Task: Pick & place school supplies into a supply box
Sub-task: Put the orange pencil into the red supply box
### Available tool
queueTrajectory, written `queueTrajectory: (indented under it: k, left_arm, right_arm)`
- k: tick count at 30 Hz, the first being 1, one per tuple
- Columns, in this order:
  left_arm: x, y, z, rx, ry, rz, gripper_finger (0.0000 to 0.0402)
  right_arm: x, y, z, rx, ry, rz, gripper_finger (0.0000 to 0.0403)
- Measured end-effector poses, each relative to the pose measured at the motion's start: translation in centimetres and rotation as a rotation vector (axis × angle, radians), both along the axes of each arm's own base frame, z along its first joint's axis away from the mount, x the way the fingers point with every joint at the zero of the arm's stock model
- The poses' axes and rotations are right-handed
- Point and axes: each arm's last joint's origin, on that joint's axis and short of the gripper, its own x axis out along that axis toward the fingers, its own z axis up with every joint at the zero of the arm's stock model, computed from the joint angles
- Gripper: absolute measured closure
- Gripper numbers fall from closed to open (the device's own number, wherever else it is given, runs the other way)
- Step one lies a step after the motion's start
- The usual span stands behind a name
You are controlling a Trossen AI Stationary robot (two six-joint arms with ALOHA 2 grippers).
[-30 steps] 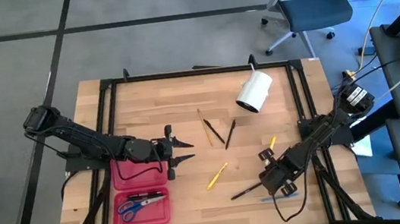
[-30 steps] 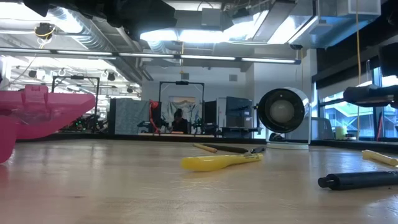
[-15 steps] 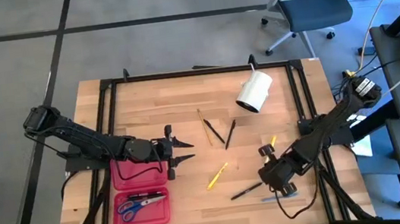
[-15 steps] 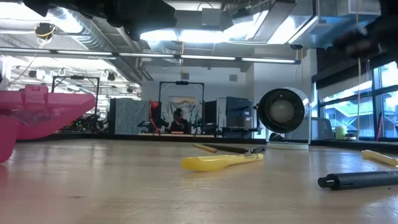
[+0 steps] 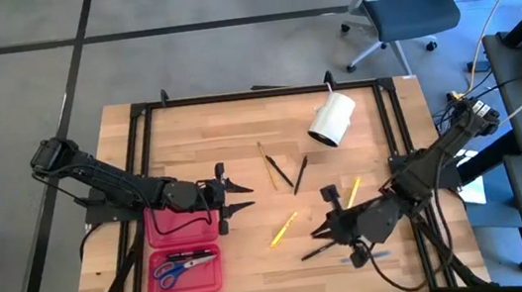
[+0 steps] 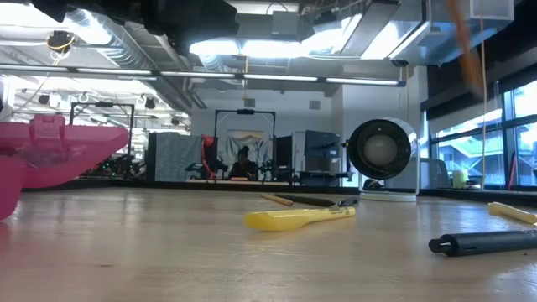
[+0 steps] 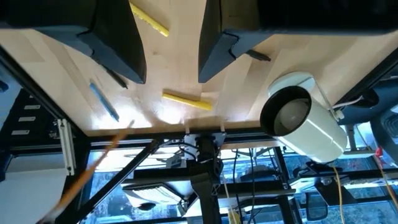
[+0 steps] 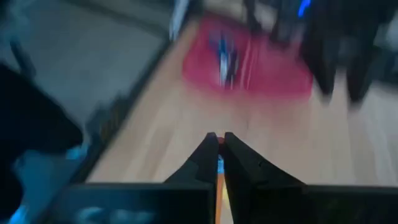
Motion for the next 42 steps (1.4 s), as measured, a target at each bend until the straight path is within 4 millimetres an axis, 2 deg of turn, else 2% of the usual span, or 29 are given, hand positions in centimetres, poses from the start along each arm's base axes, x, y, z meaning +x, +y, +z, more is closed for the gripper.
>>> queueTrajectory:
  k: [7, 11, 14, 19, 26, 31, 42]
  left_arm:
    - [0.0, 0.0, 0.1, -0.033, -0.01, -0.003, 0.0258]
    - [0.0, -0.1, 0.2, -0.096, -0.018, -0.019, 0.026]
    - [0.1, -0.3, 0.6, -0.115, -0.054, -0.066, 0.026]
    - [0.1, -0.6, 1.2, -0.1, -0.11, -0.192, 0.026]
    - [0.1, -0.7, 1.2, -0.039, -0.111, -0.216, 0.0261]
    - [0.1, -0.7, 1.2, -0.02, -0.113, -0.215, 0.0261]
    - [0.1, -0.6, 1.2, -0.015, -0.113, -0.192, 0.0265]
  right_arm:
    - [2.1, -0.8, 0.4, -0.006, -0.255, 0.06, 0.0386]
    - [3.5, -2.5, -0.1, 0.077, -0.3, 0.102, 0.0386]
    - [4.2, -3.8, -0.7, 0.077, -0.333, 0.087, 0.0386]
    - [5.2, -5.5, -0.6, 0.055, -0.428, 0.049, 0.0386]
    - [7.0, -7.1, -1.0, 0.077, -0.511, 0.026, 0.0386]
    - [7.8, -7.8, -1.7, 0.082, -0.49, 0.012, 0.0386]
    - [9.0, -8.0, -2.0, 0.105, -0.586, 0.055, 0.0386]
